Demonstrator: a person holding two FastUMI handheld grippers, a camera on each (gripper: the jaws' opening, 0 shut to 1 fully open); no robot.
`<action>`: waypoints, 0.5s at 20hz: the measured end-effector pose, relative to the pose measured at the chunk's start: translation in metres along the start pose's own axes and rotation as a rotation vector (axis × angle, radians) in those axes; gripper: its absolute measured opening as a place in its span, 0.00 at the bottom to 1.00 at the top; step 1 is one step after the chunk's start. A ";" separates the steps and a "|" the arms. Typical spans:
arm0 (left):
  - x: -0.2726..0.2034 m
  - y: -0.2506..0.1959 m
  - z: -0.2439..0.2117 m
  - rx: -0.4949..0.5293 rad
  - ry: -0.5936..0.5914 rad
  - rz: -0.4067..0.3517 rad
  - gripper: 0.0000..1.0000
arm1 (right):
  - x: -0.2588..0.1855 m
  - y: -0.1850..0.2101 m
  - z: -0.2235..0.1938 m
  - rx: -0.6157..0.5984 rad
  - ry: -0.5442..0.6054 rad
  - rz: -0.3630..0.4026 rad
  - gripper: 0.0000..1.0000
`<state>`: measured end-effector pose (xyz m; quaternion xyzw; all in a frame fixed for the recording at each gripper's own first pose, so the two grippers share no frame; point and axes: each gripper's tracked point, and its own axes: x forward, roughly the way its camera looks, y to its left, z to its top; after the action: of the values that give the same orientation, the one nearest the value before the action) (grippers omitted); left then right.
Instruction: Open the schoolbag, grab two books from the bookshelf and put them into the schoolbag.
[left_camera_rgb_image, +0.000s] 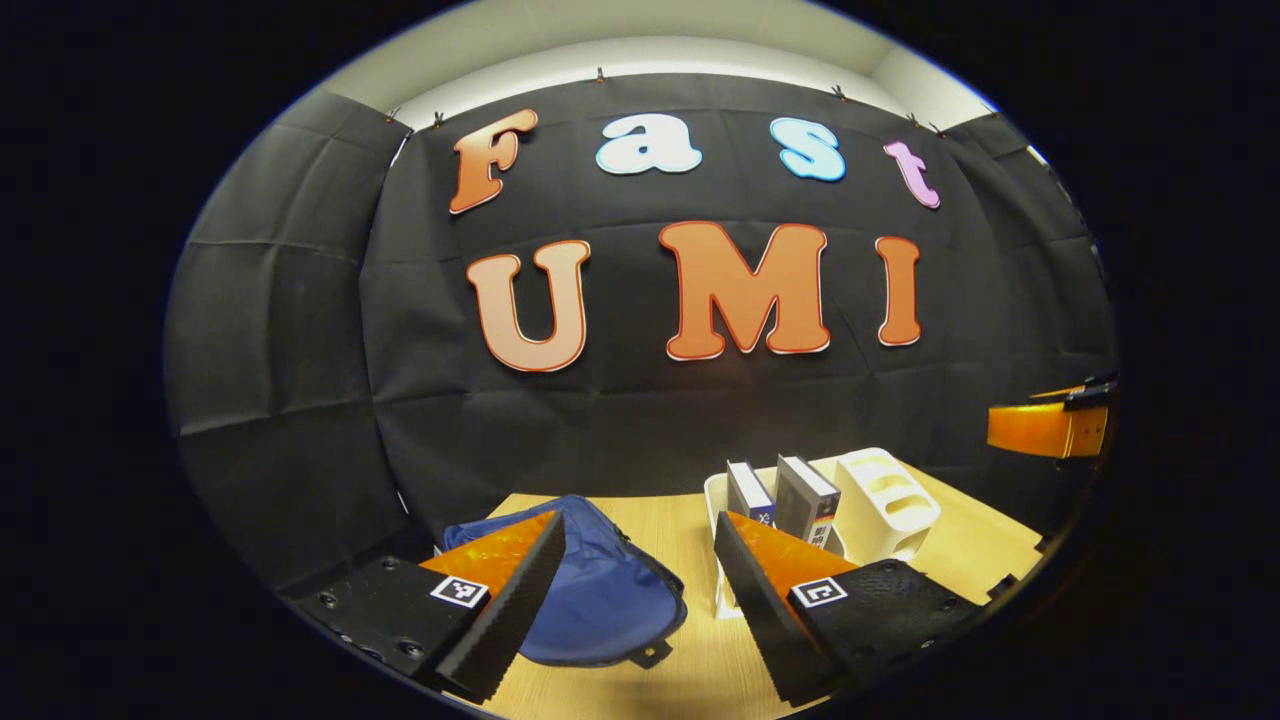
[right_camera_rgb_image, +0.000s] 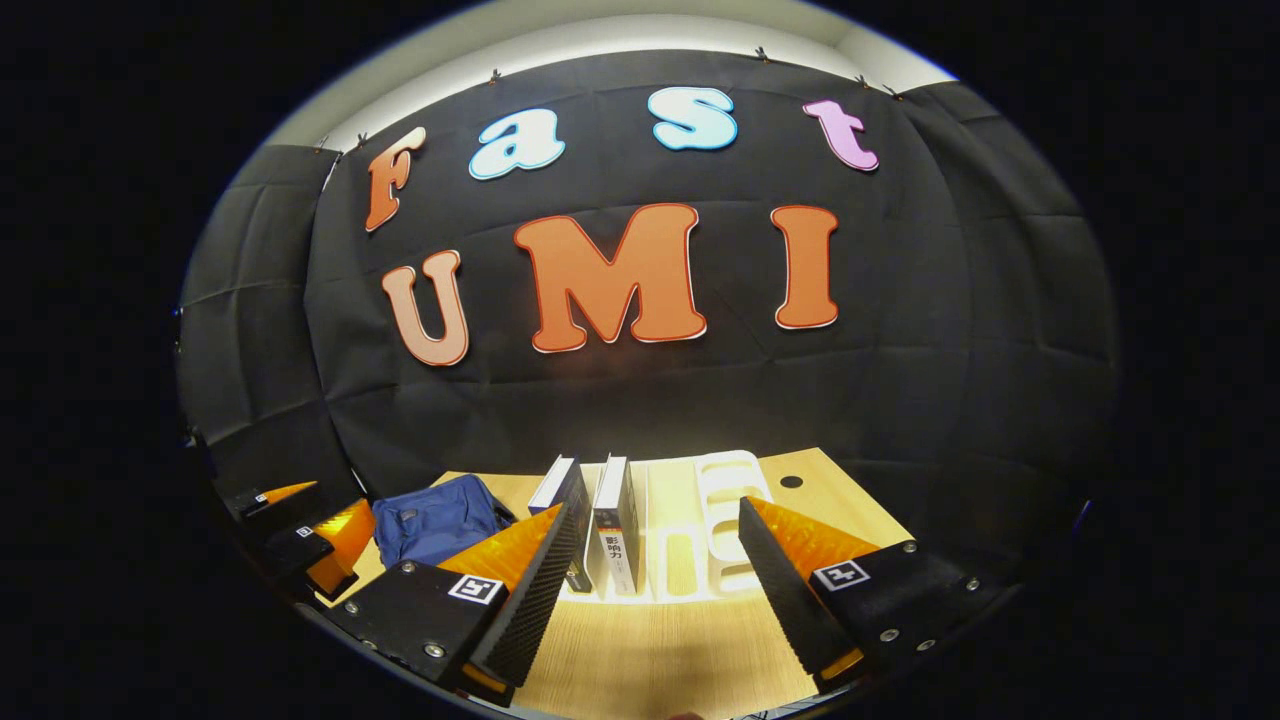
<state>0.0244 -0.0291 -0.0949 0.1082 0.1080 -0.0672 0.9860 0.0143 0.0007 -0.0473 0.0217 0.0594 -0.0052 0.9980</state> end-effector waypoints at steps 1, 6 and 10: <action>0.003 -0.001 -0.006 0.017 0.011 0.003 0.93 | 0.002 -0.002 -0.002 -0.002 0.008 -0.004 0.97; 0.026 -0.020 -0.052 0.120 0.095 -0.025 0.94 | 0.013 -0.018 -0.014 -0.004 0.045 -0.036 0.97; 0.047 -0.044 -0.097 0.190 0.170 -0.057 0.95 | 0.022 -0.037 -0.025 -0.003 0.082 -0.071 0.97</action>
<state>0.0437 -0.0550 -0.2067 0.2033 0.1875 -0.0954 0.9562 0.0332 -0.0352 -0.0765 0.0181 0.1010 -0.0396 0.9939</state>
